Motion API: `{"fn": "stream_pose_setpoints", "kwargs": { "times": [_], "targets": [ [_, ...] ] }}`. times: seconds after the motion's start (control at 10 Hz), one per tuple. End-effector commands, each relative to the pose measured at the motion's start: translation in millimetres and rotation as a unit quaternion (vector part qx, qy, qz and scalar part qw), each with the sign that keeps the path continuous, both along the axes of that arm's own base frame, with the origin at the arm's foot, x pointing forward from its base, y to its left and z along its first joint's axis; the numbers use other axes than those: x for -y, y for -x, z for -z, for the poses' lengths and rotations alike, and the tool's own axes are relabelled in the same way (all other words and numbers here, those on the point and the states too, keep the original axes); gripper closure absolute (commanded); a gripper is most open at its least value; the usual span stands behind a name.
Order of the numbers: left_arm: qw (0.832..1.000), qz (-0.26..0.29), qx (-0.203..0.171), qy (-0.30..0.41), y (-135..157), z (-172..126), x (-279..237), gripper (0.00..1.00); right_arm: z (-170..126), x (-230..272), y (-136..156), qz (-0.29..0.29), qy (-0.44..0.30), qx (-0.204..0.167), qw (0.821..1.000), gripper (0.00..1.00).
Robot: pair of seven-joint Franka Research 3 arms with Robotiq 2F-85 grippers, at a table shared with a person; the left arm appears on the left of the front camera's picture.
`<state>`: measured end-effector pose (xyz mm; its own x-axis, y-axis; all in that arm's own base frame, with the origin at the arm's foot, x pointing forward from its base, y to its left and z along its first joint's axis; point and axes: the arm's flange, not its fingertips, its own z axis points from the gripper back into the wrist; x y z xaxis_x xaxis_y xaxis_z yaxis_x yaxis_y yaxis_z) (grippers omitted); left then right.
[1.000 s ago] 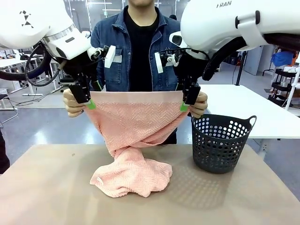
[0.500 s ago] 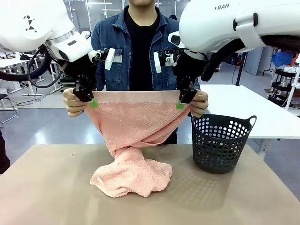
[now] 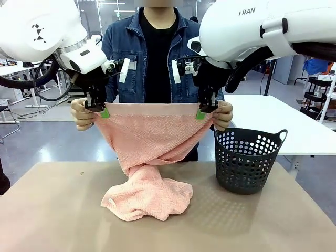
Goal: Fold the towel.
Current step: Grab the top end of the 100 cm Hotel Towel extended by the human.
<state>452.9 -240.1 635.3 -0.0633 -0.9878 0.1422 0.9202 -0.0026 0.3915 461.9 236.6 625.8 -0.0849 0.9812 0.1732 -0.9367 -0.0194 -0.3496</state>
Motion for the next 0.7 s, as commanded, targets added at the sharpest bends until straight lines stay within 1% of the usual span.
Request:
{"fn": "stream_pose_setpoints", "kwargs": {
  "times": [0.0,0.1,0.2,0.3,0.6],
  "targets": [
    [1.000,-0.015,0.017,0.001,-0.1,0.0,1.0,1.00,4.3,-0.6,2.4,0.016,0.000,0.013,1.000,1.00],
    [1.000,-0.022,0.019,0.009,1.7,-0.9,-0.4,1.00,3.9,-0.1,3.2,0.017,-0.003,0.013,1.000,1.00],
    [0.999,-0.027,0.010,0.023,9.5,-5.2,-5.9,1.00,4.2,7.7,6.7,0.033,0.002,0.012,0.999,1.00],
    [1.000,-0.004,0.002,0.003,-0.6,-1.0,-0.8,1.00,-0.5,-0.1,-0.3,0.002,-0.002,0.003,1.000,1.00],
    [1.000,-0.004,0.002,0.003,-0.6,-1.0,-0.8,1.00,-0.5,-0.1,-0.3,0.002,-0.002,0.003,1.000,1.00]
  ]
}}
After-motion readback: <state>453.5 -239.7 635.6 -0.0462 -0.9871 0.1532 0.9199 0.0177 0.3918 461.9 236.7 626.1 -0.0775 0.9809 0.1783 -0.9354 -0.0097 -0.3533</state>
